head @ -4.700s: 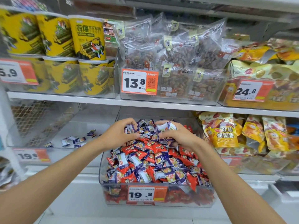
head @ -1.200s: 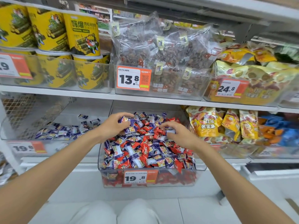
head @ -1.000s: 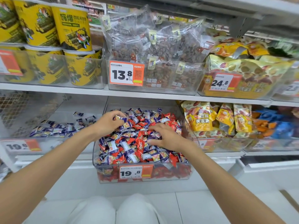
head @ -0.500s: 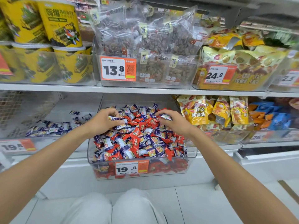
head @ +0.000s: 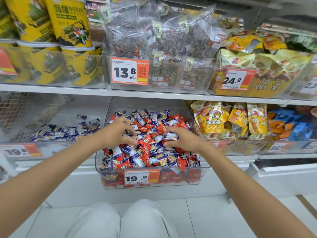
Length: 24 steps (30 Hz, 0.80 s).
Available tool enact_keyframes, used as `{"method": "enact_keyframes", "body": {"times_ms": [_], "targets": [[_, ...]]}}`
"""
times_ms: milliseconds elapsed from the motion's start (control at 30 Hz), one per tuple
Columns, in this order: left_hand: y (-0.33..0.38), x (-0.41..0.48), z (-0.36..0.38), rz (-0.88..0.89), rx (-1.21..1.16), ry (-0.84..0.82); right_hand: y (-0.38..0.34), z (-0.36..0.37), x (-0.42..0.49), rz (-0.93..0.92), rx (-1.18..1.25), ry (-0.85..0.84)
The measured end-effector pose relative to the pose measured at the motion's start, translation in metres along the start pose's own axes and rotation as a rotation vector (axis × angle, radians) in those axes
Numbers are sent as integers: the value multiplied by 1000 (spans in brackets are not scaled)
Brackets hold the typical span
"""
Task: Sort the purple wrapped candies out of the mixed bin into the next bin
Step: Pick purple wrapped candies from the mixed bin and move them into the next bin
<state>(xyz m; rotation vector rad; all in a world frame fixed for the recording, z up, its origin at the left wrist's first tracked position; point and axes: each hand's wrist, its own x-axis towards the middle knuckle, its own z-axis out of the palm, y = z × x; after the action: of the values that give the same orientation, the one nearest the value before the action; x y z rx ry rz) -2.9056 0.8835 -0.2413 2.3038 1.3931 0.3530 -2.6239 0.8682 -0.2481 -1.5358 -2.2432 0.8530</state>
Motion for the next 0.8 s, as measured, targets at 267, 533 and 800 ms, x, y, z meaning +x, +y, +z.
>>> {"method": "enact_keyframes", "body": {"times_ms": [267,533,800], "targets": [[2,11,3,-36,174,-9,-1,-14,-8,-23,152,165],[9,19,8,20,100,58,11,3,-4,37,-86,-15],[-4,15,4,-17,-17,281,16,-14,-8,-26,98,178]]}}
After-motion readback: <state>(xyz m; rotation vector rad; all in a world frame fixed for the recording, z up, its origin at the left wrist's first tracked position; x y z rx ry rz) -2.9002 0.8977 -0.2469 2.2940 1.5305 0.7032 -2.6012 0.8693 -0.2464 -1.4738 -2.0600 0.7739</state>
